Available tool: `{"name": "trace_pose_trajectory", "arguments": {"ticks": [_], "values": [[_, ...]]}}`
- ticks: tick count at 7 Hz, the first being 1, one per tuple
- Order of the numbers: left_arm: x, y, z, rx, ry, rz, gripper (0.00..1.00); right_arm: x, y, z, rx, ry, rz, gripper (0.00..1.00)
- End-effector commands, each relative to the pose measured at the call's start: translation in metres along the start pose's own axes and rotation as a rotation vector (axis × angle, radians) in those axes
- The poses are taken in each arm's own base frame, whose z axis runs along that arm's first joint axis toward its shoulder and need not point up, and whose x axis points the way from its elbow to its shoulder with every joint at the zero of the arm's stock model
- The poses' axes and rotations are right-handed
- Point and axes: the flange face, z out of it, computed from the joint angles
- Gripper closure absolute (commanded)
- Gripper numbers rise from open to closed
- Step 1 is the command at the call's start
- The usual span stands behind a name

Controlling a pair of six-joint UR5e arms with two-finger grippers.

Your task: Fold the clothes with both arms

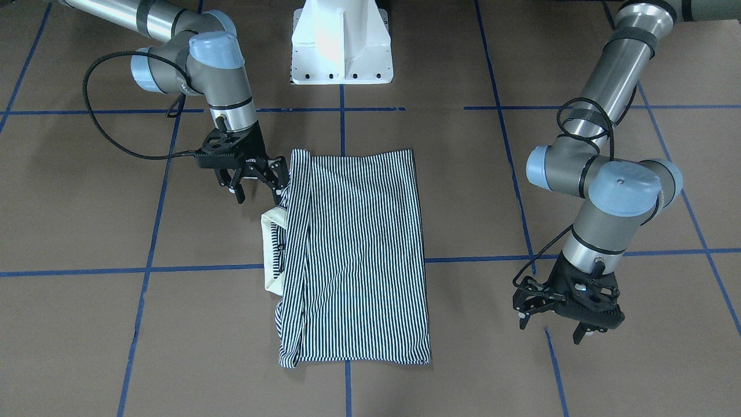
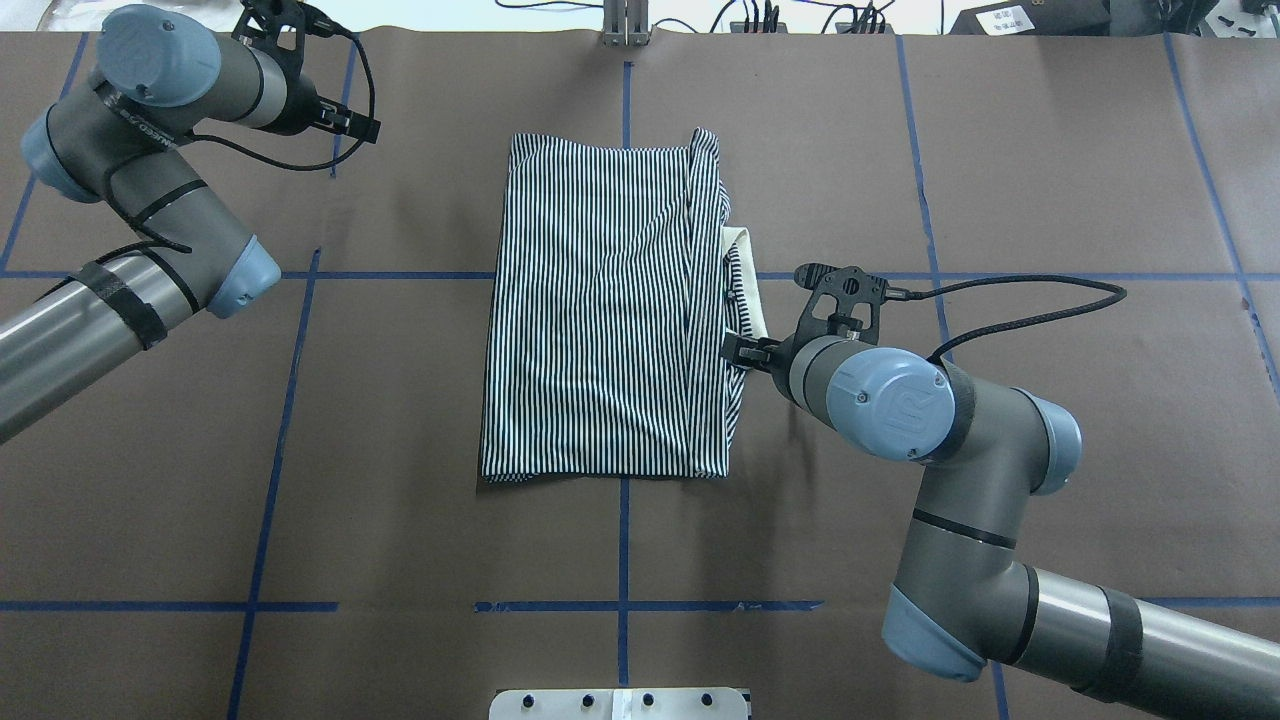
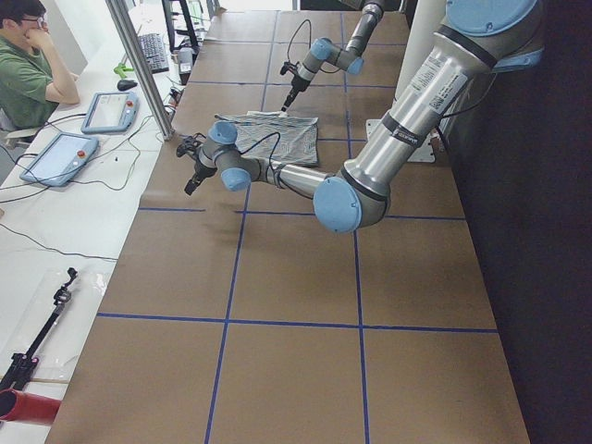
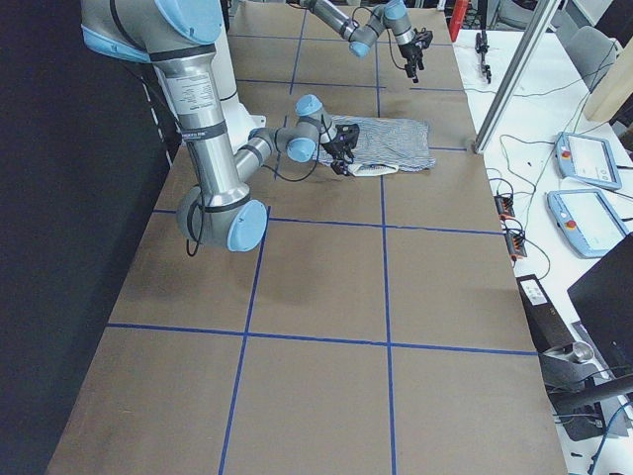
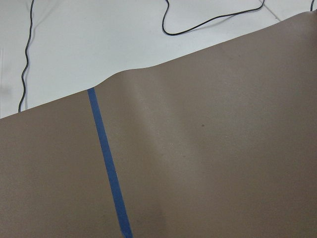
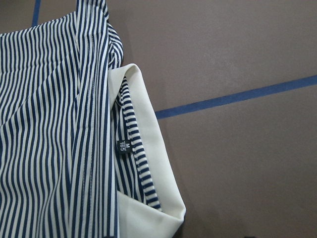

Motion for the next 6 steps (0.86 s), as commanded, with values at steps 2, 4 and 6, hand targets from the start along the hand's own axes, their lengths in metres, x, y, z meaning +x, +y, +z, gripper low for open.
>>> {"name": "trace_pose_trajectory", "arguments": {"ticks": [2, 4, 6], "values": [[0.001, -0.001, 0.000, 0.000, 0.002, -0.001, 0.00, -0.042, 0.043, -0.041, -0.049, 0.079, -0.214, 0.00], [0.003, -0.001, -0.001, -0.005, 0.015, 0.000, 0.00, -0.048, 0.084, -0.036, -0.007, 0.089, -0.483, 0.00], [0.004, -0.002, -0.001, -0.004, 0.016, 0.000, 0.00, -0.046, 0.110, -0.021, -0.011, 0.118, -0.599, 0.00]]}}
